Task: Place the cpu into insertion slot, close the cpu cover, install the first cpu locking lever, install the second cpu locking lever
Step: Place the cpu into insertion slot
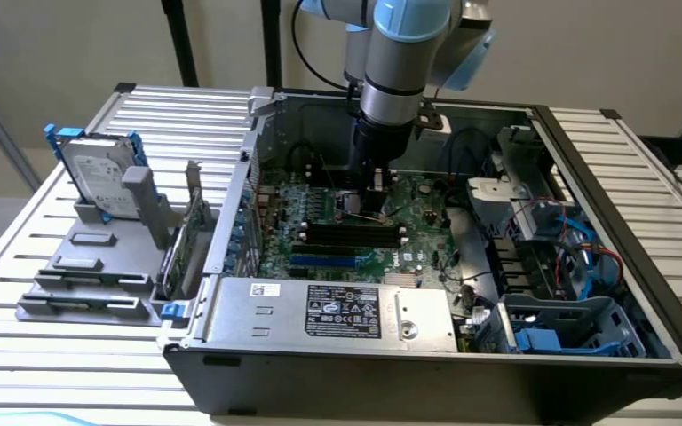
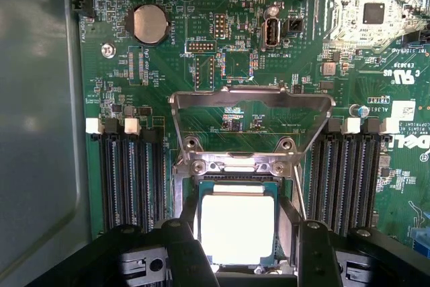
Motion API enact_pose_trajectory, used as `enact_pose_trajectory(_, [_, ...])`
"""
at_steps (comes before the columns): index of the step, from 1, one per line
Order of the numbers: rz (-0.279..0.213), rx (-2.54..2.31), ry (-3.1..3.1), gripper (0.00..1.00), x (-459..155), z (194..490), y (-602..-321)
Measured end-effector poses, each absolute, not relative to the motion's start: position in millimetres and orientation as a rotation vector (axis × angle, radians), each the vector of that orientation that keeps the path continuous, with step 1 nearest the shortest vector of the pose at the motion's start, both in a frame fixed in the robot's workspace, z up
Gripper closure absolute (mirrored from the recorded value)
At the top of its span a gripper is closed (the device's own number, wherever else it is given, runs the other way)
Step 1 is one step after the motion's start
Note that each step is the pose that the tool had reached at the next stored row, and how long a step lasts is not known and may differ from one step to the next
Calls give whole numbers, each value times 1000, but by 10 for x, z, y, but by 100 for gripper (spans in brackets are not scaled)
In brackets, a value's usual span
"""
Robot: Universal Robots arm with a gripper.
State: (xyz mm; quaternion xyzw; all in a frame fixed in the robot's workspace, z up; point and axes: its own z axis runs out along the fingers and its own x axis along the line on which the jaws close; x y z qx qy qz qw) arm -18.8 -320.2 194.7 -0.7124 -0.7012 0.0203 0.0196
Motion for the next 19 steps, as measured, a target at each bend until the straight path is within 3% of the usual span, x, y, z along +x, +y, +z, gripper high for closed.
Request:
enact_pose_trajectory(3, [62,-2211,-2176,44,-187,1941,-3200])
enact_pose_trajectory(4, [63,-2211,-2176,37,-188,1943,-3201])
enact_pose_trajectory(10, [64,-2211,-2175,37,-188,1967,-3201])
enact_pose_trajectory(17, [66,-2210,-2174,37,-213,2199,-3202])
enact_pose_trajectory(18, [66,-2210,-2174,46,-228,2224,-3202])
enact_pose_trajectory(19, [66,-2210,-2174,46,-249,2244,-3202])
